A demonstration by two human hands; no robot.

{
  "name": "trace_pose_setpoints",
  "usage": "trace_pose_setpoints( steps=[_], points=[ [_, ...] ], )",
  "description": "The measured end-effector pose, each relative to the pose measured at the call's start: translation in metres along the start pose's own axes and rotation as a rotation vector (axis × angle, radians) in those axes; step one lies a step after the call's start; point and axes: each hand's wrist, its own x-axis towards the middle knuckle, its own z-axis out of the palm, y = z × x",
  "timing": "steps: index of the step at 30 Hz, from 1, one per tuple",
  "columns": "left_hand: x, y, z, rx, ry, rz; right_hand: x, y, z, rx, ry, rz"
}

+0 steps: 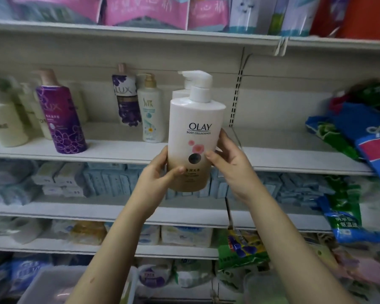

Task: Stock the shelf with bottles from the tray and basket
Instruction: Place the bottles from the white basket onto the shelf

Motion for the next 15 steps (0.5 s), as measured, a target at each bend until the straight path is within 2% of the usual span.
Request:
trace_pose_setpoints(
  steps=[9, 15],
  points=[
    [0.060, -0.027, -0.017, 0.094, 0.004, 0.101, 0.048, 0.012, 0.006, -0.060, 0.041, -0.007],
    [0.090, -0.050, -0.029, 0.134, -0.016, 0.066, 0.074, 0.028, 0.008, -0.092, 0.051, -0.008]
  ],
)
